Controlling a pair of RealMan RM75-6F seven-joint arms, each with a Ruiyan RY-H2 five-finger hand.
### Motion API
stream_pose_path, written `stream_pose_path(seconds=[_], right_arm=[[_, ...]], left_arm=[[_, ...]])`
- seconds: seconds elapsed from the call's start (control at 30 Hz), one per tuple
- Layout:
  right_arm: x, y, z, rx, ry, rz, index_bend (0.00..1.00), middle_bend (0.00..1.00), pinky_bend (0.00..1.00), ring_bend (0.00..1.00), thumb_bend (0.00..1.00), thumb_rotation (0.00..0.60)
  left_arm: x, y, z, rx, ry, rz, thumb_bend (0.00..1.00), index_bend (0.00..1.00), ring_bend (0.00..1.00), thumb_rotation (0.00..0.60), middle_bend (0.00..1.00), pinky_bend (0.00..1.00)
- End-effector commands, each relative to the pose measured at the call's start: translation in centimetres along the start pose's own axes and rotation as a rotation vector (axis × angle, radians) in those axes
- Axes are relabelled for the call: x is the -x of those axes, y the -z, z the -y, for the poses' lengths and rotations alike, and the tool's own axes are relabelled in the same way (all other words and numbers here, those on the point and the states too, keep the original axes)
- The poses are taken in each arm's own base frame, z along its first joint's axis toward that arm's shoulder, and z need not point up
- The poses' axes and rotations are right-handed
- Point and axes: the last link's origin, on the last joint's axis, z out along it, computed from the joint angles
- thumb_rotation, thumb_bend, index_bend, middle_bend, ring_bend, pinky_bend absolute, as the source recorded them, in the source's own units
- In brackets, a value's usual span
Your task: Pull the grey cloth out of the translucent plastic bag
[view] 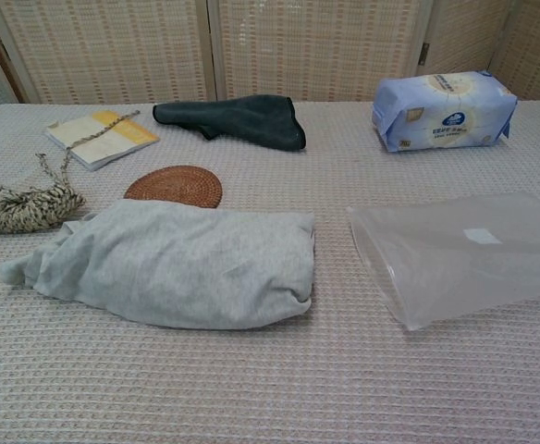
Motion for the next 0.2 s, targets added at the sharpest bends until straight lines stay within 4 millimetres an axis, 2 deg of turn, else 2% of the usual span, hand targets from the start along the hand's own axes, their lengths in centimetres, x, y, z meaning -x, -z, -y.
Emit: stream_pose_path(seconds=[0.03, 0.2], right_arm=[[0.25, -0.32, -1.48, 0.035, -0.032, 0.013, 0.0, 0.0, 0.0, 0.0, 0.01, 0.6], [0.14, -0.44, -1.81, 0.045, -0.054, 0.044, 0.0, 0.0, 0.0, 0.0, 0.01, 0.6]], left_arm=[[-0.19, 0.96, 0.6, 0.011, 0.001, -0.05, 0.11, 0.22, 0.01, 0.382, 0.11, 0.15], [0.71, 0.66, 1.0, 0.033, -0.042, 0.005, 0.11, 0.23, 0.0, 0.377, 0.1, 0.1]])
